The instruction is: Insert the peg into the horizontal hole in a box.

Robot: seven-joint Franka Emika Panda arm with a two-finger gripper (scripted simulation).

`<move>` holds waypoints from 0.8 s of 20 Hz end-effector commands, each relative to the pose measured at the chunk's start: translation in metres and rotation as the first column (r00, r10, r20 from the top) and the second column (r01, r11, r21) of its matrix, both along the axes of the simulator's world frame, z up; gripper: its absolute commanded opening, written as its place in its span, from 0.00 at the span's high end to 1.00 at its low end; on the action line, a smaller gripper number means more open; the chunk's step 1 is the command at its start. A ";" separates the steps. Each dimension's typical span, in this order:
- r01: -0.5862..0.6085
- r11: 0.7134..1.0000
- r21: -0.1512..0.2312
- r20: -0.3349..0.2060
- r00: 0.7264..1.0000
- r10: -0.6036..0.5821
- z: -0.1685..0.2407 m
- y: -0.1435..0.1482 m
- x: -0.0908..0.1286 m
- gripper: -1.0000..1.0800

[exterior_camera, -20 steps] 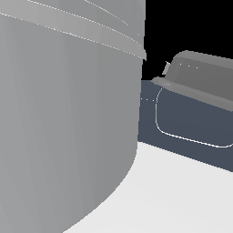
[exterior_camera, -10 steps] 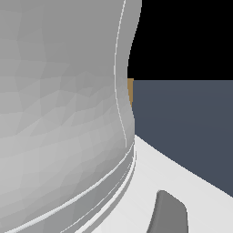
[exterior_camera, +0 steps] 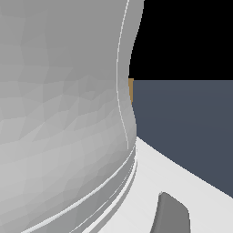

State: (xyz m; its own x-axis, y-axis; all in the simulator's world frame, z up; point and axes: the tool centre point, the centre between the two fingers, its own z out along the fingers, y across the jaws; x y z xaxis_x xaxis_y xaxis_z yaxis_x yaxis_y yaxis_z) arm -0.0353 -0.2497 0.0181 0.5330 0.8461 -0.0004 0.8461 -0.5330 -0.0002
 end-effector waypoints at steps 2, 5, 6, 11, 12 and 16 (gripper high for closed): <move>0.000 1.000 0.000 0.000 1.000 0.000 0.000 0.000 0.000 1.00; -0.004 1.000 0.000 0.000 1.000 0.004 0.001 0.006 0.000 1.00; -0.006 1.000 0.000 0.000 1.000 0.006 0.002 0.009 0.000 1.00; -0.026 1.000 0.000 0.000 1.000 0.026 0.006 0.037 -0.001 1.00; -0.032 0.999 0.000 0.000 0.999 0.032 0.008 0.046 -0.001 1.00; -0.063 0.998 0.000 0.000 0.998 0.063 0.015 0.088 -0.004 1.00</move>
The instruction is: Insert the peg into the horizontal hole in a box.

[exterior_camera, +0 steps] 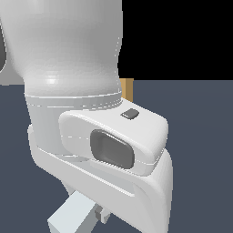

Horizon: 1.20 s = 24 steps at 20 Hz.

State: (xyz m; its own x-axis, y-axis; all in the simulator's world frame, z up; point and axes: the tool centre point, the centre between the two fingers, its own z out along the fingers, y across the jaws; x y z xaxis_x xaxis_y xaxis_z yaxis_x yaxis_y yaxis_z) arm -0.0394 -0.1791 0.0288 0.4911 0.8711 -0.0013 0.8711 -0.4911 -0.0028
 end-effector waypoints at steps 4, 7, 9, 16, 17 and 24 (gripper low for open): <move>-0.054 0.999 0.000 0.003 0.999 0.054 0.014 0.074 -0.005 1.00; -0.087 0.996 0.000 0.003 0.996 0.087 0.021 0.120 -0.011 1.00; -0.108 0.994 -0.001 0.003 0.994 0.108 0.027 0.150 -0.015 1.00; -0.169 0.986 -0.001 0.003 0.986 0.169 0.042 0.237 -0.030 1.00; -0.176 0.984 -0.001 0.003 0.984 0.176 0.043 0.247 -0.032 1.00; -0.204 0.979 -0.001 0.003 0.979 0.204 0.051 0.288 -0.040 1.00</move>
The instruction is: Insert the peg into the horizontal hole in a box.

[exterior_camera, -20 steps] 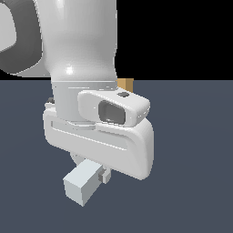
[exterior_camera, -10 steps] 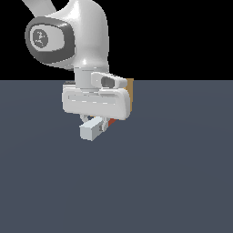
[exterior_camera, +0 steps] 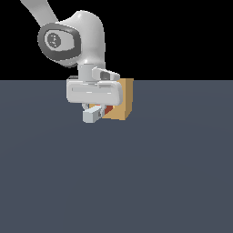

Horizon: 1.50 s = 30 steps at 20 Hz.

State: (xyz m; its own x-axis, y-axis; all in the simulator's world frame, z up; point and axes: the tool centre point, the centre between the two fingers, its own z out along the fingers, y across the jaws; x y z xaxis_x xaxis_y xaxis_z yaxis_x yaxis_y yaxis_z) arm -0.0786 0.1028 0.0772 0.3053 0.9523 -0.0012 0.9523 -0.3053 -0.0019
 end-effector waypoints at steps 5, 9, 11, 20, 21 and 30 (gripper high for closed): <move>-0.005 1.000 0.000 0.002 1.000 0.005 0.003 0.010 -0.001 1.00; -0.006 1.000 0.001 0.002 1.000 0.006 0.003 0.010 0.000 1.00; -0.007 1.000 0.001 0.003 1.000 0.007 0.004 0.010 0.002 1.00; -0.006 1.000 0.001 0.001 1.000 0.006 0.003 0.020 0.003 1.00; -0.006 1.000 0.001 0.001 1.000 0.006 0.003 0.024 0.005 1.00; -0.006 1.000 0.001 0.003 1.000 0.006 0.004 0.084 0.023 1.00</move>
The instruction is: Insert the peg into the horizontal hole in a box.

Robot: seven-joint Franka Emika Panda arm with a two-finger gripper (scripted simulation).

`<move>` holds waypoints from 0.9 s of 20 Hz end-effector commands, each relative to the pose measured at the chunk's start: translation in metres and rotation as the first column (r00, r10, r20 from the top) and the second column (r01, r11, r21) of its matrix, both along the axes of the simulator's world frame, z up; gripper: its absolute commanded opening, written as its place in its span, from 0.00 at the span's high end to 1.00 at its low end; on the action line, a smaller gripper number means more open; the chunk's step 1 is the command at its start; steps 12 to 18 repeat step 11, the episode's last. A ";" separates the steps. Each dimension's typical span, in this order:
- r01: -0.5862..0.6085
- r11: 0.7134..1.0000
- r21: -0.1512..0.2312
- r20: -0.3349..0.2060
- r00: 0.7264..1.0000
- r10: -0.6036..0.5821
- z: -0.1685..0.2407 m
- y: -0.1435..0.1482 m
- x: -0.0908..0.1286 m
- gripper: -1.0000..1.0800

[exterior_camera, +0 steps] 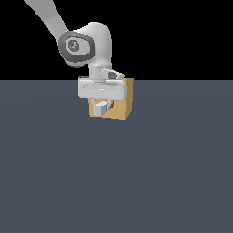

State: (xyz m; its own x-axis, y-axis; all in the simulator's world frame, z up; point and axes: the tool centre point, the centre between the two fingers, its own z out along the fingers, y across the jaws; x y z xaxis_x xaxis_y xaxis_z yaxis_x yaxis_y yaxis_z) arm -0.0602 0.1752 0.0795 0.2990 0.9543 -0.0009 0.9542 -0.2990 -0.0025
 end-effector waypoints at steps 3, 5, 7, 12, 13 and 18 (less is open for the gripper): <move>0.000 1.000 0.001 0.003 1.000 0.000 0.001 0.027 0.009 1.00; 0.000 1.000 0.001 0.004 1.000 0.000 0.002 0.034 0.012 1.00; 0.000 1.000 0.001 0.004 1.000 0.000 0.002 0.038 0.014 1.00; 0.000 1.000 0.001 0.004 1.000 0.000 0.002 0.041 0.015 1.00; 0.000 1.000 0.001 0.004 1.000 0.000 0.002 0.041 0.015 1.00; 0.000 1.000 0.001 0.004 1.000 0.000 0.002 0.041 0.015 1.00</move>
